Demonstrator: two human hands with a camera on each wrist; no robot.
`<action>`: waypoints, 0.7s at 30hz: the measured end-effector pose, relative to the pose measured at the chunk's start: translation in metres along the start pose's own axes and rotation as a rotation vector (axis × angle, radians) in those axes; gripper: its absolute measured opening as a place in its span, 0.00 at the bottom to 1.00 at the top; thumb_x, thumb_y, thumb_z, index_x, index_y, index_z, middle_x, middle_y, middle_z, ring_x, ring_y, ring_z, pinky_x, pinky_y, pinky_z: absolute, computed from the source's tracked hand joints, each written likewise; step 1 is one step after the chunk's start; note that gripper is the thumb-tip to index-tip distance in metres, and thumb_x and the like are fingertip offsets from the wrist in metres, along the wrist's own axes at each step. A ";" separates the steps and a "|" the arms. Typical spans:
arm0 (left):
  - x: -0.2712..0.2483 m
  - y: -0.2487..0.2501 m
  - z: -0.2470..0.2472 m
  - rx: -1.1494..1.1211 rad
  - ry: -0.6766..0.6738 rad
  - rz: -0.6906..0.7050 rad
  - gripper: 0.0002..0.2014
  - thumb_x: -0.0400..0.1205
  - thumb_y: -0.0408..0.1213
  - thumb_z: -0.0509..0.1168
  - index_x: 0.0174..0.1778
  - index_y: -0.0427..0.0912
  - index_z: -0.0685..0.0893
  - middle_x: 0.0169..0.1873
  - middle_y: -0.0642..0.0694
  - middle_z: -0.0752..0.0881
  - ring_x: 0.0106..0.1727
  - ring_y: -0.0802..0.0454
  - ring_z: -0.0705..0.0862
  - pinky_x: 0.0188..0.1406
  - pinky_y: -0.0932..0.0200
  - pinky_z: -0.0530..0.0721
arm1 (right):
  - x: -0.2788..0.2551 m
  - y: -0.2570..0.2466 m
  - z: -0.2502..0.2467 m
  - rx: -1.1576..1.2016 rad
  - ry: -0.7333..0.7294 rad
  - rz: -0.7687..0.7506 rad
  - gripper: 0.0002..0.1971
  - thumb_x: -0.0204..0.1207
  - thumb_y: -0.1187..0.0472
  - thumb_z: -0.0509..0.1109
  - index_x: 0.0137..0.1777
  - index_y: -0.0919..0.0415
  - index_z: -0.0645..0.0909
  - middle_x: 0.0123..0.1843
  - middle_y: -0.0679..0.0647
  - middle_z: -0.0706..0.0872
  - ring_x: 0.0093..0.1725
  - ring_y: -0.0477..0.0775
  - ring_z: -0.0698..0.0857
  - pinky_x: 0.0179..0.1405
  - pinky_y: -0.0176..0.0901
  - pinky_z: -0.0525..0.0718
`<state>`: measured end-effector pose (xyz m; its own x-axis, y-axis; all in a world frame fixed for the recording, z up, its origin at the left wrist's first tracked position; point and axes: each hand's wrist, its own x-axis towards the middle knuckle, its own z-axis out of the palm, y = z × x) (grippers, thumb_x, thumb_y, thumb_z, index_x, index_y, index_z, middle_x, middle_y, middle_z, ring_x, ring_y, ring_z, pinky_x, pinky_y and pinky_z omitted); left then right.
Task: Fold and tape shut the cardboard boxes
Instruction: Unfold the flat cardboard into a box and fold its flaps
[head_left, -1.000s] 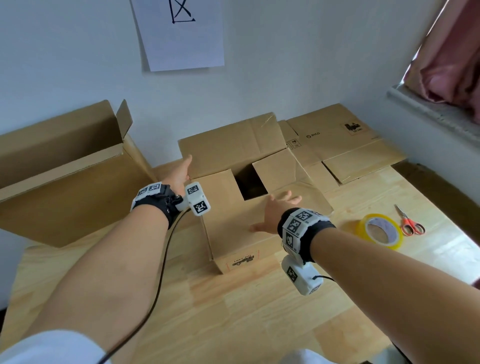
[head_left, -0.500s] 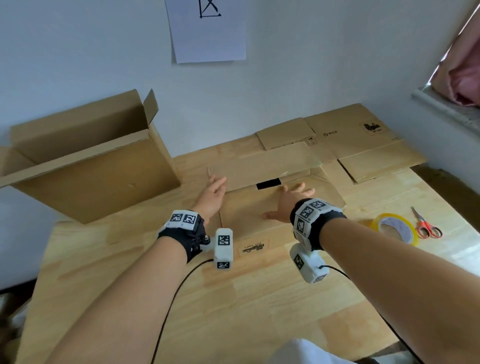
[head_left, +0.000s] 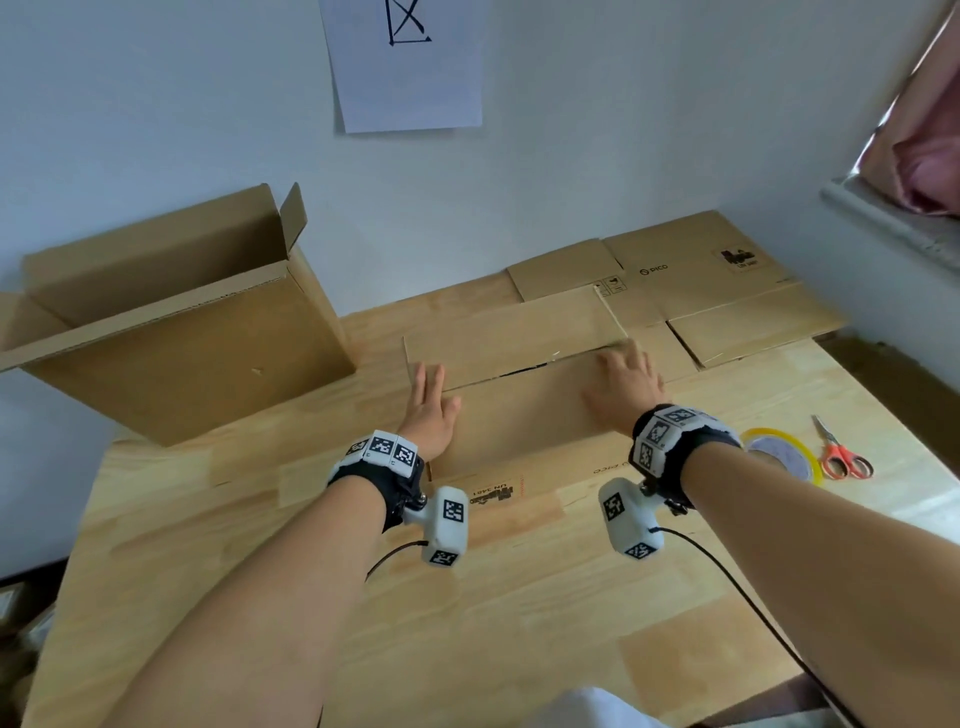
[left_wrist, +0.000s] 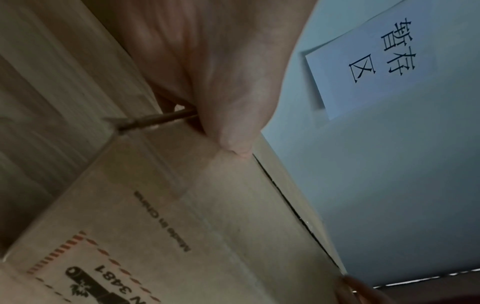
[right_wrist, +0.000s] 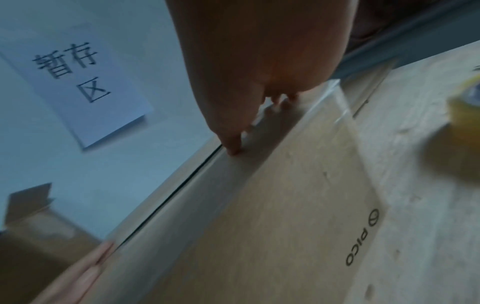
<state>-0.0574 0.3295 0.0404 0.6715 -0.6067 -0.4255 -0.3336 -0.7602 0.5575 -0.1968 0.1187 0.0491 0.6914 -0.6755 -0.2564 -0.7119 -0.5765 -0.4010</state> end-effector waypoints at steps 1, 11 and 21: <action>0.001 0.000 0.000 0.009 -0.011 -0.008 0.29 0.90 0.47 0.43 0.84 0.49 0.38 0.80 0.51 0.27 0.84 0.52 0.39 0.81 0.50 0.45 | 0.007 0.009 -0.001 0.066 0.007 0.066 0.31 0.77 0.54 0.66 0.79 0.52 0.60 0.84 0.56 0.48 0.82 0.63 0.53 0.78 0.61 0.56; 0.000 0.003 -0.001 0.006 -0.014 -0.015 0.29 0.90 0.47 0.44 0.84 0.48 0.38 0.80 0.52 0.26 0.83 0.55 0.38 0.80 0.53 0.44 | 0.039 0.023 -0.011 0.226 -0.034 -0.074 0.32 0.81 0.56 0.64 0.82 0.47 0.56 0.84 0.54 0.56 0.76 0.63 0.69 0.72 0.51 0.69; 0.005 -0.001 0.005 -0.029 0.019 0.015 0.29 0.90 0.45 0.45 0.84 0.44 0.40 0.81 0.52 0.28 0.83 0.54 0.35 0.83 0.52 0.44 | 0.037 0.028 -0.001 0.162 0.070 -0.108 0.27 0.83 0.57 0.62 0.81 0.55 0.63 0.81 0.58 0.63 0.72 0.63 0.73 0.70 0.53 0.74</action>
<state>-0.0567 0.3264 0.0342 0.6792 -0.6133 -0.4032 -0.3251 -0.7438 0.5840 -0.1914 0.0765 0.0292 0.7482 -0.6476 -0.1447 -0.6012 -0.5694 -0.5606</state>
